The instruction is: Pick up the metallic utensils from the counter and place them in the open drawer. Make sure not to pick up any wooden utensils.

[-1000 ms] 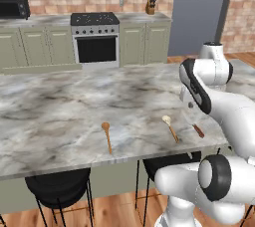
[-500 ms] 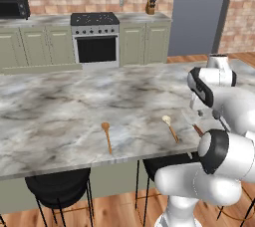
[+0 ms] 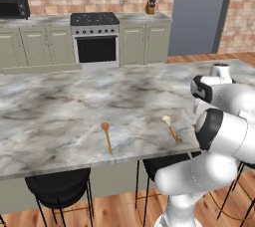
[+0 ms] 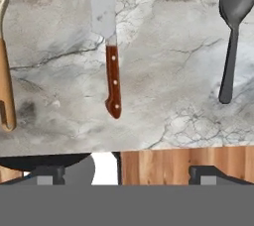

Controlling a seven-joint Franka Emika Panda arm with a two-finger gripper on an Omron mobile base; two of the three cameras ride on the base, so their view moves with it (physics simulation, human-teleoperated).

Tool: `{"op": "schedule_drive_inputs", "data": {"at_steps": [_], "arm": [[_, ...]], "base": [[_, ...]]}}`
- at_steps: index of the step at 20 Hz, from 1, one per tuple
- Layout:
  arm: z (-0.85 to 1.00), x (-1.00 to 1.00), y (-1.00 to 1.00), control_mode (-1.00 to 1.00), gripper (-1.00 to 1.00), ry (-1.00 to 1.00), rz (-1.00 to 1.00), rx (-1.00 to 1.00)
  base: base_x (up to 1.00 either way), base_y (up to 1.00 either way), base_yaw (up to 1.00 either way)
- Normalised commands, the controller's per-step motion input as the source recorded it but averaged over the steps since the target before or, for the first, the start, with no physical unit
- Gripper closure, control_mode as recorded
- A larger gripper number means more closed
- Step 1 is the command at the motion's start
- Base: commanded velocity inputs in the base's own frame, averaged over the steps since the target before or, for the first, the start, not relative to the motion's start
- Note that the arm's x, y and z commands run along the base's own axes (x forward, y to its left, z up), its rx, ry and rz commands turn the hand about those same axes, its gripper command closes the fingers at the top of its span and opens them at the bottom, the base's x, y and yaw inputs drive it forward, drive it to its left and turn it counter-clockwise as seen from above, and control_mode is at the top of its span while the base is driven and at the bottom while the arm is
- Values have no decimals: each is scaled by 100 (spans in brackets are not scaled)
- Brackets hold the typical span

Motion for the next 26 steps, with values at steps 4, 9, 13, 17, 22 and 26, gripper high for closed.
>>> {"op": "schedule_drive_inputs", "data": {"at_steps": [4,9,13,17,22,26], "arm": [[-31,19,0,-100,-100,0,0,0],[-26,18,15,-100,-100,-6,0,0],[-17,25,1,-100,-100,-17,3,0],[-22,25,0,-100,-100,-10,5,0],[-28,5,8,-100,-100,0,1,0],[-31,0,4,-100,-100,0,0,0]], "base": [[0,0,0],[0,0,0],[0,0,0],[0,0,0],[0,0,0],[0,0,0]]}}
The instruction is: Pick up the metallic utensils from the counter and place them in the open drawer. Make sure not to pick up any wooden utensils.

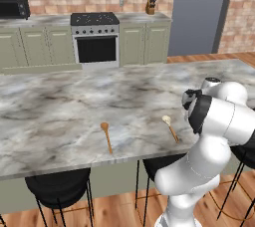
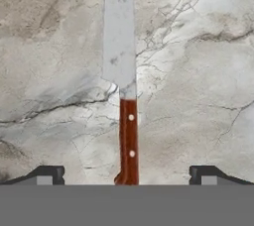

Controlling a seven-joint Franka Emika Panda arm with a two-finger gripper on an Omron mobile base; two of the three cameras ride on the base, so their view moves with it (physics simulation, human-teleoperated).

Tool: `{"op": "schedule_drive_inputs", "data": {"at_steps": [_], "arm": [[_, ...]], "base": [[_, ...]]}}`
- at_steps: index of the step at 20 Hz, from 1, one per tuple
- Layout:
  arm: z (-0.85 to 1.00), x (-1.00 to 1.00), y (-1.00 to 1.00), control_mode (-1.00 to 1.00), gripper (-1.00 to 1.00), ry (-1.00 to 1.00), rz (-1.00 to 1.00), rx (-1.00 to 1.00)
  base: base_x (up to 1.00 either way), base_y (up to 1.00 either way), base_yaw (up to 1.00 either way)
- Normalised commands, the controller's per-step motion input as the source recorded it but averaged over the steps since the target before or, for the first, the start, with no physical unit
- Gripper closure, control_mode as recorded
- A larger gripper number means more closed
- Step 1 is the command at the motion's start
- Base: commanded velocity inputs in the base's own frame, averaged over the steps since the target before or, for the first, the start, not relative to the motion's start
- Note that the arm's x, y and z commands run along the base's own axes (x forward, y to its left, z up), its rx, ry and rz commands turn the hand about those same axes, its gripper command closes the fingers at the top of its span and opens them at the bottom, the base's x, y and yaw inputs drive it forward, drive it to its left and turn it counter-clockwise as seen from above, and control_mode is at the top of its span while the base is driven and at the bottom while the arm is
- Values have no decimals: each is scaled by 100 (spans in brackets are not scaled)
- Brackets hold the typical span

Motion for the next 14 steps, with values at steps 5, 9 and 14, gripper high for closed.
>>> {"op": "schedule_drive_inputs", "data": {"at_steps": [5,9,14], "arm": [[-43,0,0,-100,-100,3,0,0],[-25,0,0,-100,-100,0,0,0],[-12,3,0,-100,-100,0,0,0]], "base": [[0,0,0],[0,0,0],[0,0,0]]}}
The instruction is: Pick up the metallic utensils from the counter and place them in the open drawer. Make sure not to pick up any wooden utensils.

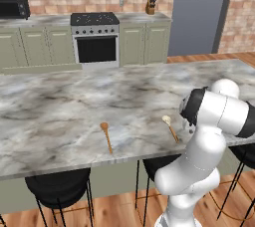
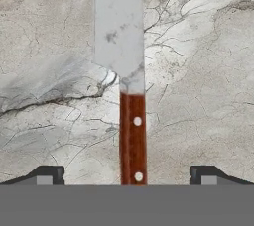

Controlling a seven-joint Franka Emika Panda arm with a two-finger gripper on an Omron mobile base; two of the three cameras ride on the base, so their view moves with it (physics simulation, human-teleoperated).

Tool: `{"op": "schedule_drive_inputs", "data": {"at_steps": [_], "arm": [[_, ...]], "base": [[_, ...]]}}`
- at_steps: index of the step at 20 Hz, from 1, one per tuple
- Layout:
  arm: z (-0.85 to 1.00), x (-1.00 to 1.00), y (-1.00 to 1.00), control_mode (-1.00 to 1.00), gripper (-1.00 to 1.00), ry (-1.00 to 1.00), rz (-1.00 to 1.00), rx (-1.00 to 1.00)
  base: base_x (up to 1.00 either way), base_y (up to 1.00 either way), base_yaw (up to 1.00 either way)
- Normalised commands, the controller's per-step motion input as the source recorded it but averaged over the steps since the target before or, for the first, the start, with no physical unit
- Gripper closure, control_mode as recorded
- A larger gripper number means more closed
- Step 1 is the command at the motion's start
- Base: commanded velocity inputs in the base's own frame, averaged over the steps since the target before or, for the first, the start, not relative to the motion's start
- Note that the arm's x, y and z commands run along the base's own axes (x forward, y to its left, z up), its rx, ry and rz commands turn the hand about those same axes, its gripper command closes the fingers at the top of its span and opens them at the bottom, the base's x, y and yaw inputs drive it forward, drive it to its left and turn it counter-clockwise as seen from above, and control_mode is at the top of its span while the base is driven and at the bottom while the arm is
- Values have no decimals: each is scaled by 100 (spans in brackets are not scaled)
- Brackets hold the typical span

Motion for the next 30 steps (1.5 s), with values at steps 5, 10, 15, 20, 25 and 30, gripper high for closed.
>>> {"op": "schedule_drive_inputs", "data": {"at_steps": [5,10,15,20,25,30], "arm": [[-25,3,0,-100,-100,0,0,0],[-35,3,0,-100,-100,0,0,0],[-26,5,0,-100,100,0,0,0],[-15,5,0,-100,100,0,0,0],[-3,9,0,-100,100,0,0,0],[6,-3,3,-100,100,0,0,0]], "base": [[0,0,0],[0,0,0],[0,0,0],[0,0,0],[0,0,0],[0,0,0]]}}
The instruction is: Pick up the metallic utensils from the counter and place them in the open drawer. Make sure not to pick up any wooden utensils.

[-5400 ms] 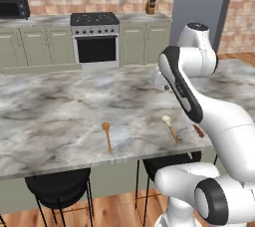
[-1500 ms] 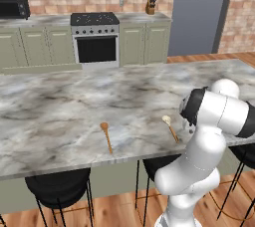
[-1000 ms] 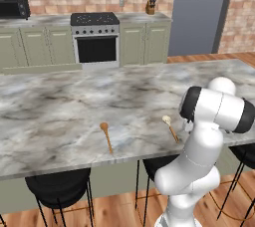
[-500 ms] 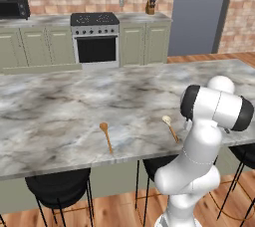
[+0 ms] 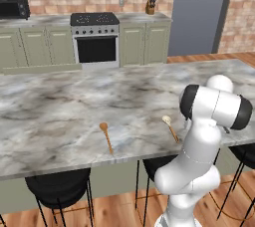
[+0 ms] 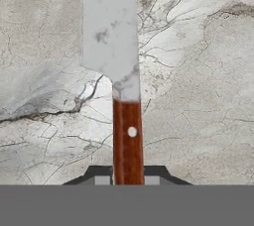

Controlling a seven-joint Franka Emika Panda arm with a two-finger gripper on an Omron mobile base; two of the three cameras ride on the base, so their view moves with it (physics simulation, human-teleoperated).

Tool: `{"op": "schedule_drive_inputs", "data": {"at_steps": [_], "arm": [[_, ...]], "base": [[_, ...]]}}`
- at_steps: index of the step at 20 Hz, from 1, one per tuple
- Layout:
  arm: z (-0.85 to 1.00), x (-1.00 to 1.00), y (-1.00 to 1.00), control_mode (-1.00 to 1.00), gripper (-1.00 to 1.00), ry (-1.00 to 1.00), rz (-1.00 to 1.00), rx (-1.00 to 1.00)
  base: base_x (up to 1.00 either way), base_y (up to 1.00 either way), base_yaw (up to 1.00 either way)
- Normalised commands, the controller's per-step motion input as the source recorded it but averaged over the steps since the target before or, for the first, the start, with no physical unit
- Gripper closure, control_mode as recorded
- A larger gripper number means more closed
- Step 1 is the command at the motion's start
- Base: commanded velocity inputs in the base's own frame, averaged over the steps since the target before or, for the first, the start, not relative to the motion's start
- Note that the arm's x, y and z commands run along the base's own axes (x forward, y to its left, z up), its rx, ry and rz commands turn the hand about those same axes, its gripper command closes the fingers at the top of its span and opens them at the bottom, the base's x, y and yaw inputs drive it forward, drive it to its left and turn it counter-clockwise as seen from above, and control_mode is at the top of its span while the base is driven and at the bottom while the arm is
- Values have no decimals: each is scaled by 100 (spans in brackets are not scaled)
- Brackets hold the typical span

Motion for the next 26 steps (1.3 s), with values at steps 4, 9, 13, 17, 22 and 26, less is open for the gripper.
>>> {"op": "schedule_drive_inputs", "data": {"at_steps": [4,9,13,17,22,26], "arm": [[62,-44,30,-100,100,-1,-6,0],[100,-44,80,-100,100,-2,-14,0],[100,-51,92,-100,100,0,-15,0],[100,-67,87,-100,100,0,-13,0],[94,-78,66,-100,100,0,-9,0],[48,-89,31,-100,100,0,-9,0]], "base": [[0,0,0],[0,0,0],[0,0,0],[0,0,0],[0,0,0],[0,0,0]]}}
